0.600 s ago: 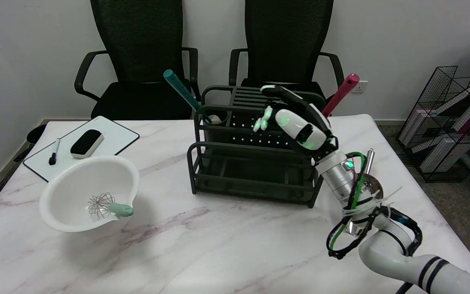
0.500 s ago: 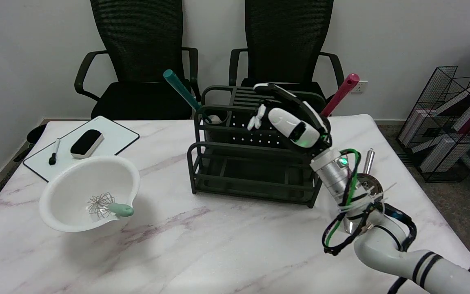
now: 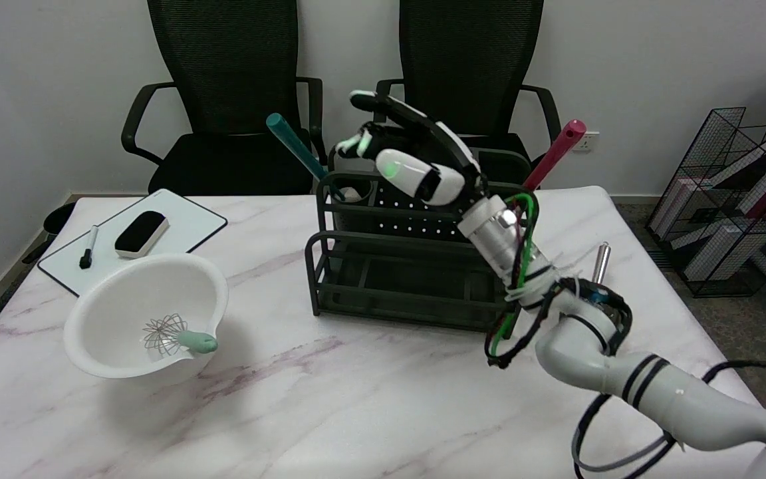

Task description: Pick up the blue sponge bottle brush.

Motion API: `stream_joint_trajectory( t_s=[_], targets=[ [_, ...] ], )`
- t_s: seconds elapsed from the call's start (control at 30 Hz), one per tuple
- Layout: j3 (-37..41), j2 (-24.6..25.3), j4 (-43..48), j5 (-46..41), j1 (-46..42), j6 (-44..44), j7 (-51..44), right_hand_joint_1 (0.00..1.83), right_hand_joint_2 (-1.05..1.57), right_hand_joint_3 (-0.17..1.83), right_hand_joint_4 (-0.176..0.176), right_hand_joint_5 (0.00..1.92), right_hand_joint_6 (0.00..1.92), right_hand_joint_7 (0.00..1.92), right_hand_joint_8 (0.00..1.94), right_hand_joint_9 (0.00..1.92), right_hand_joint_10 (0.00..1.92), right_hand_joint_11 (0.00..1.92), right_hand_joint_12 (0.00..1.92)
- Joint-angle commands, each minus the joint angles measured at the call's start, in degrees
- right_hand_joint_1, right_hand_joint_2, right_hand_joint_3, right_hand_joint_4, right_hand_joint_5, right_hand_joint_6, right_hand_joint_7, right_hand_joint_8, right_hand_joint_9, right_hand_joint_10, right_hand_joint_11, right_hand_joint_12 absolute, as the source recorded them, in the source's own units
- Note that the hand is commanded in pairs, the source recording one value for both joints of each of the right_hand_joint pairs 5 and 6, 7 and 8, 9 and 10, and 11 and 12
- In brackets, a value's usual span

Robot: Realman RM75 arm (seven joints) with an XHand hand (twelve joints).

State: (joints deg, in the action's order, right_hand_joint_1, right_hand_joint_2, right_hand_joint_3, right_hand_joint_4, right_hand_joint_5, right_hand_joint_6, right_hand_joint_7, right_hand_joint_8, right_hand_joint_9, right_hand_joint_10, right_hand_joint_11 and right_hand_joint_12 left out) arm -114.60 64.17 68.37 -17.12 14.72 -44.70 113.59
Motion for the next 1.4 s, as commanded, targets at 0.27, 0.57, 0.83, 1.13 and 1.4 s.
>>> stream_joint_trajectory(
  t_s=[0.27,0.57,0.83,1.13,1.4],
  targets=[
    [1.2,2.3,10.0,23.7,16.3,23.0,-3.9,1.15,0.17,1.08,0.000,0.45,0.45,0.93,0.93,0.69,0.69,0.59,0.59],
    [0.0,3.5,3.5,25.8,20.6,27.8,-4.4,1.16,0.03,1.13,0.000,0.37,0.37,0.84,0.84,0.60,0.60,0.49,0.49],
    [1.1,3.7,-1.4,25.8,22.7,27.5,-5.5,1.17,-0.03,1.20,0.000,0.59,0.59,0.77,0.77,0.55,0.55,0.49,0.49],
    [0.5,5.0,-6.4,25.3,24.9,27.6,-7.1,1.20,0.03,1.18,0.000,0.21,0.21,0.69,0.69,0.55,0.55,0.59,0.59],
    [-0.5,7.4,-11.4,25.2,26.3,27.6,-7.1,1.20,0.03,1.19,0.000,0.16,0.16,0.68,0.68,0.54,0.54,0.60,0.60]
  ],
)
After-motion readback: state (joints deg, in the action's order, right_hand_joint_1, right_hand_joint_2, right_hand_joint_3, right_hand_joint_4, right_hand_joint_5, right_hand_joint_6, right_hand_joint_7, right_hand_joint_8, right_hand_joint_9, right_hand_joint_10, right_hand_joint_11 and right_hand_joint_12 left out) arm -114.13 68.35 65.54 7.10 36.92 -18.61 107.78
